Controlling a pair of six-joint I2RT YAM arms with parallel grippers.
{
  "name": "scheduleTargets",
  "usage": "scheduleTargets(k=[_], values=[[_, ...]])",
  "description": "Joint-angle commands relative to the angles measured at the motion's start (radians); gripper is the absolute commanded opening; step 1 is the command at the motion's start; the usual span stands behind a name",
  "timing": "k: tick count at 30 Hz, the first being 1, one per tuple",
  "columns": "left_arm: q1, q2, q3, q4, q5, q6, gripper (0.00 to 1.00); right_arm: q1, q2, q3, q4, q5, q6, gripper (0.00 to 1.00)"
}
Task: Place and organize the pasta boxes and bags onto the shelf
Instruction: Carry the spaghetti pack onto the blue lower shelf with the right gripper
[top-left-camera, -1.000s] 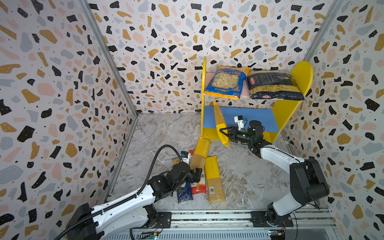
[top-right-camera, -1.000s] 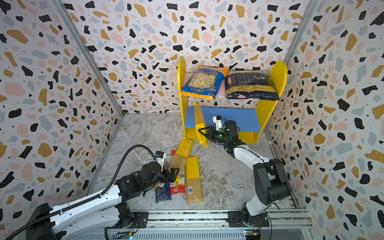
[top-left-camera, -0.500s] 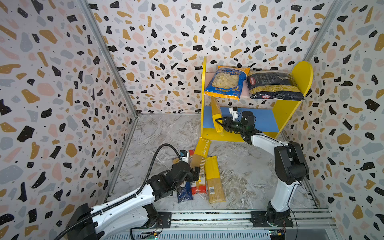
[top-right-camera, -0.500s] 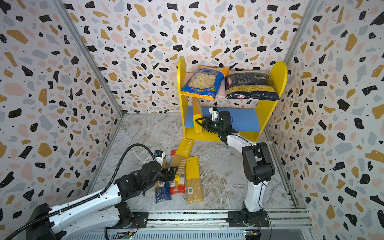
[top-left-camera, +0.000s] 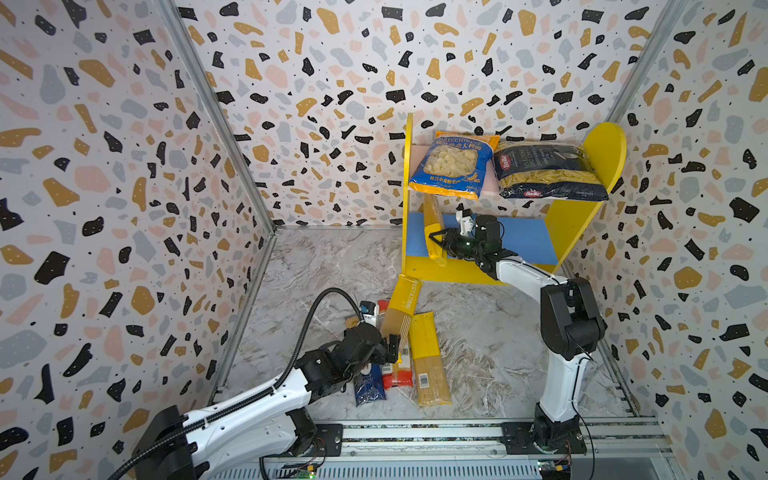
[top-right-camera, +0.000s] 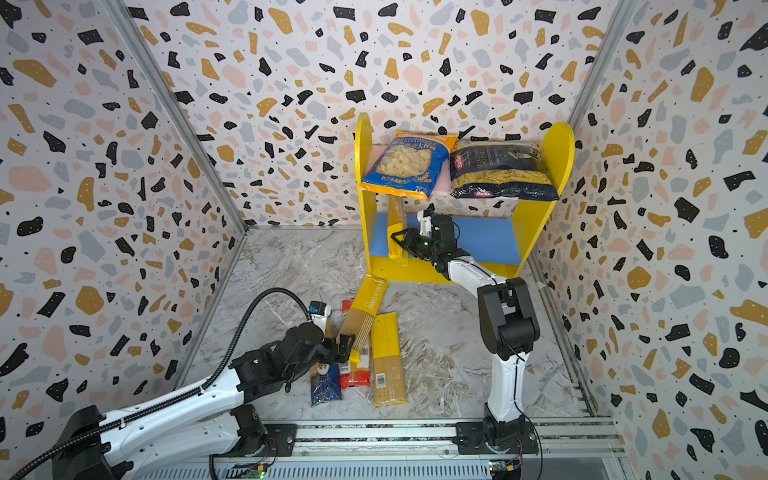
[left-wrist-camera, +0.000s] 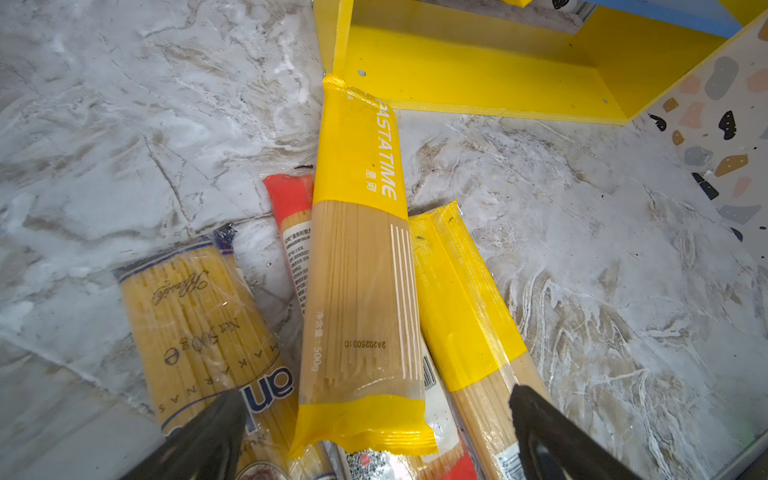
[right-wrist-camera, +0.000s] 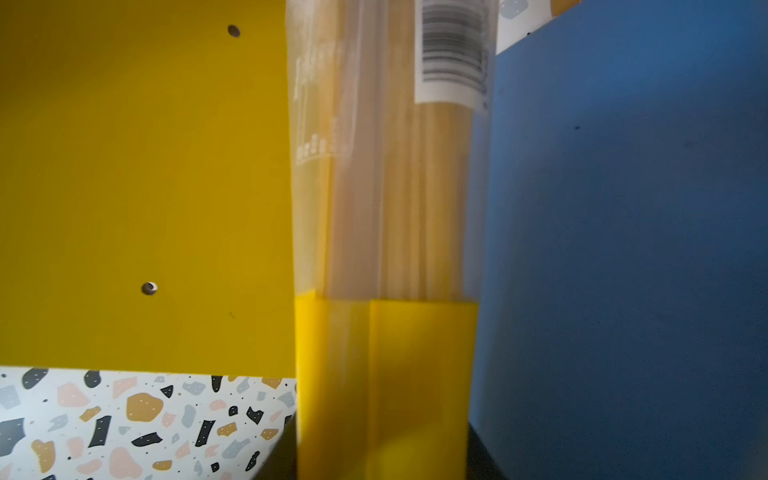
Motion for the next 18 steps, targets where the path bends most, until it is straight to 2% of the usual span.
scheduleTargets(k=[1,8,15,18], values=[[-0.003,-0.012,-0.013,0.030,-0.006,0.011,0.99,0.030,-0.059,0.124,0.063,0.013,-0.096,0.18],[-0.004,-0.045,-0.031,0.013,-0.016,0.004,0.99,0.039,0.001,0.163,0.049,0.002,-0.056,0.28],[-0.004,-0.083,-0.049,0.013,-0.018,-0.004,1.00,0.046,0.005,0.179,0.014,0.051,-0.072,0.27],[-0.004,-0.085,-0.050,0.015,-0.016,-0.003,1.00,0.054,0.014,0.217,-0.039,0.067,-0.101,0.32]])
